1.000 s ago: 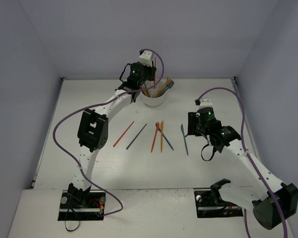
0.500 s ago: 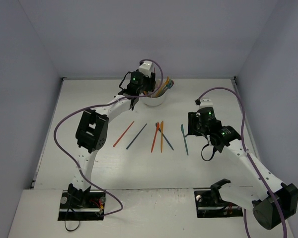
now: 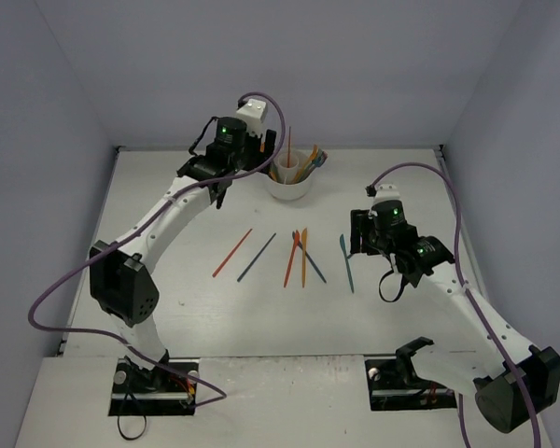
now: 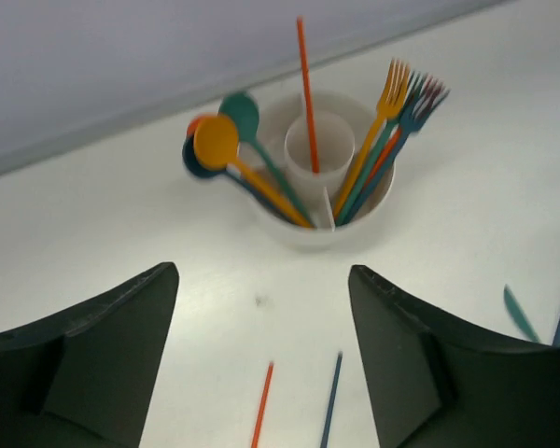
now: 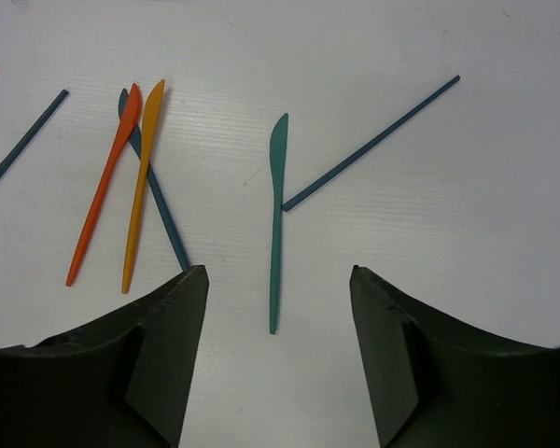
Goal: Sort the eating utensils into containers
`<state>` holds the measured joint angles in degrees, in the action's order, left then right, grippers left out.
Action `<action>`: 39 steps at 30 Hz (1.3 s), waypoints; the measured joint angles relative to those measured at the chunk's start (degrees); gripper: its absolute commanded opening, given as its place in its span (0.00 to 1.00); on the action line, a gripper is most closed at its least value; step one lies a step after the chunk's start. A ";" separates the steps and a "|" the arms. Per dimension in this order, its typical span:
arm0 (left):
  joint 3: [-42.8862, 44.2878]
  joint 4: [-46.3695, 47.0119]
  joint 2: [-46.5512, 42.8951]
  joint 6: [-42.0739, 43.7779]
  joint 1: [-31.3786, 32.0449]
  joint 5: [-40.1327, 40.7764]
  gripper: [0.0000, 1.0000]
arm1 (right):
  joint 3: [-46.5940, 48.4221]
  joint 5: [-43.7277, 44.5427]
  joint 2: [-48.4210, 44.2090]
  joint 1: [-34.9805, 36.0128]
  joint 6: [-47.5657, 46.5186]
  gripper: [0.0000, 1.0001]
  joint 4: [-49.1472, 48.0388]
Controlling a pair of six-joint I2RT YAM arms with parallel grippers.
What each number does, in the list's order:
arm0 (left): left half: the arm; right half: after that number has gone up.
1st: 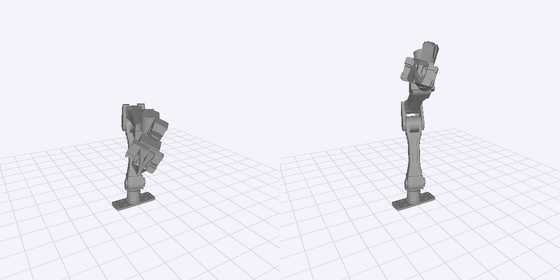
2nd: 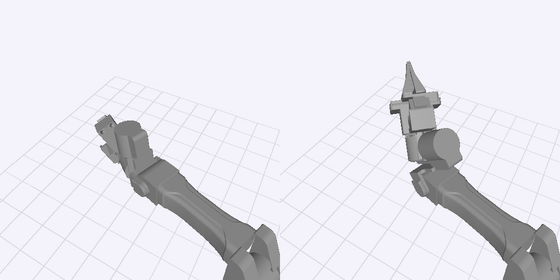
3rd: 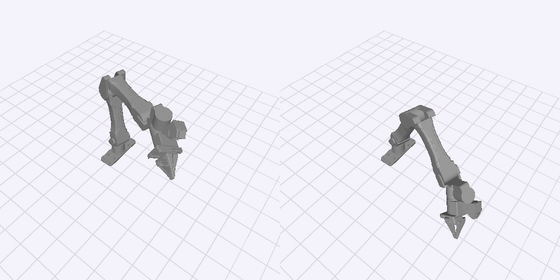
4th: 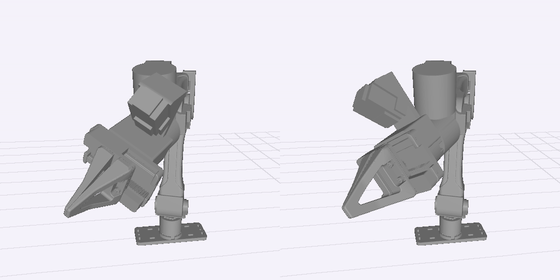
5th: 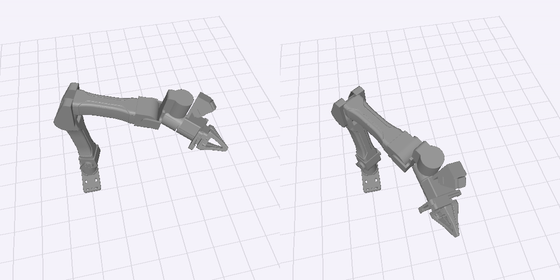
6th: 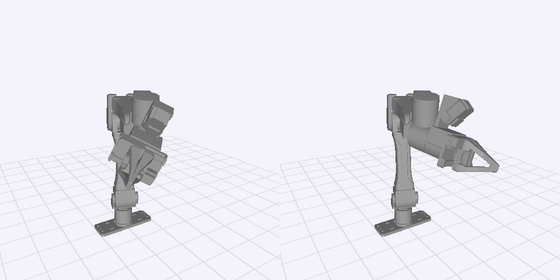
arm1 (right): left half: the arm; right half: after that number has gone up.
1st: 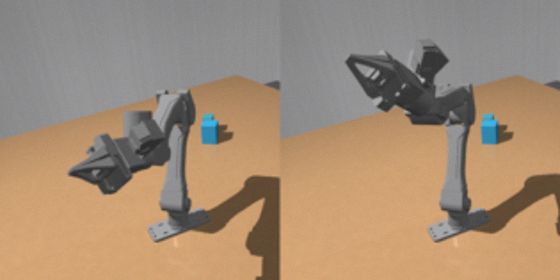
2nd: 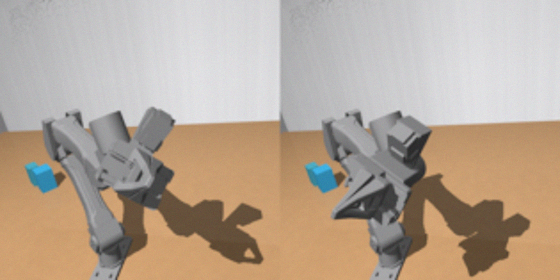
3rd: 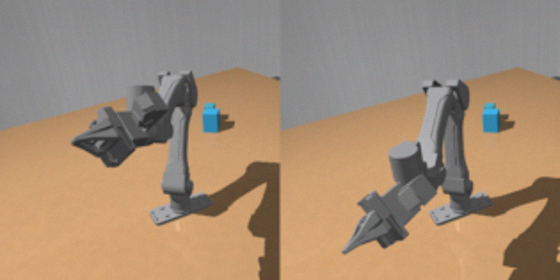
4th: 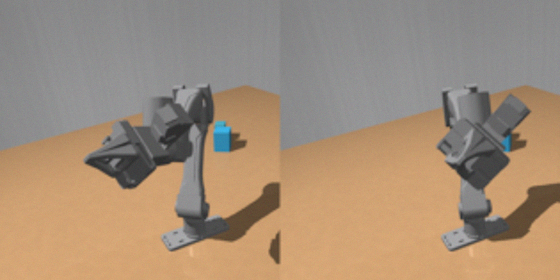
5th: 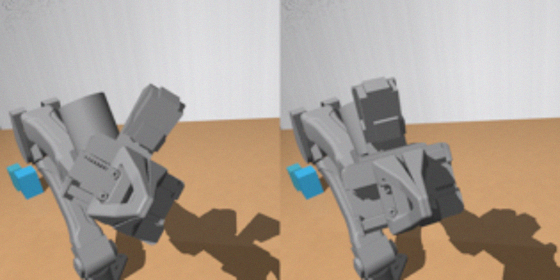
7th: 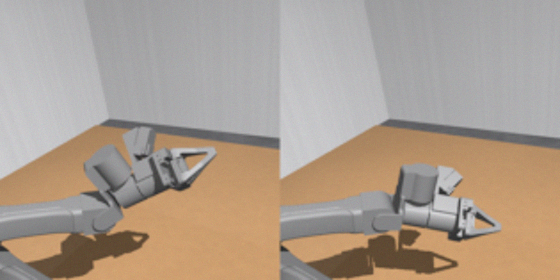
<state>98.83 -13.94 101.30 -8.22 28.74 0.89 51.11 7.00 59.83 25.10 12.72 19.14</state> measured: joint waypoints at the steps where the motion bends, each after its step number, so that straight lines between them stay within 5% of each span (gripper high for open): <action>1: -0.21 -3.08 -1.04 0.19 0.06 0.29 0.75 | 0.02 -0.18 0.00 0.00 -0.07 0.69 0.00; 6: -7.32 -15.60 -5.58 0.63 0.12 1.35 0.80 | 0.09 -0.97 0.00 0.00 -0.29 0.94 0.00; 9: -13.60 -20.44 -6.23 0.64 0.12 1.75 0.80 | 0.14 -1.09 0.00 0.00 -0.43 1.00 0.00; 19: -16.07 -28.44 3.57 1.61 0.12 0.55 0.66 | 0.23 -1.07 -3.56 -0.02 -0.45 1.00 0.08; 29: -10.26 -30.31 15.10 3.70 -0.29 -3.36 0.59 | 1.10 -0.41 -8.28 -0.03 -0.36 1.00 1.80; 39: -2.21 -32.97 21.66 5.87 -1.87 -5.75 0.39 | 1.38 0.73 -11.10 -0.07 -0.36 1.00 2.49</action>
<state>96.62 -46.92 122.96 -2.34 26.87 -4.85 52.49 7.74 48.73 25.04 12.36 21.63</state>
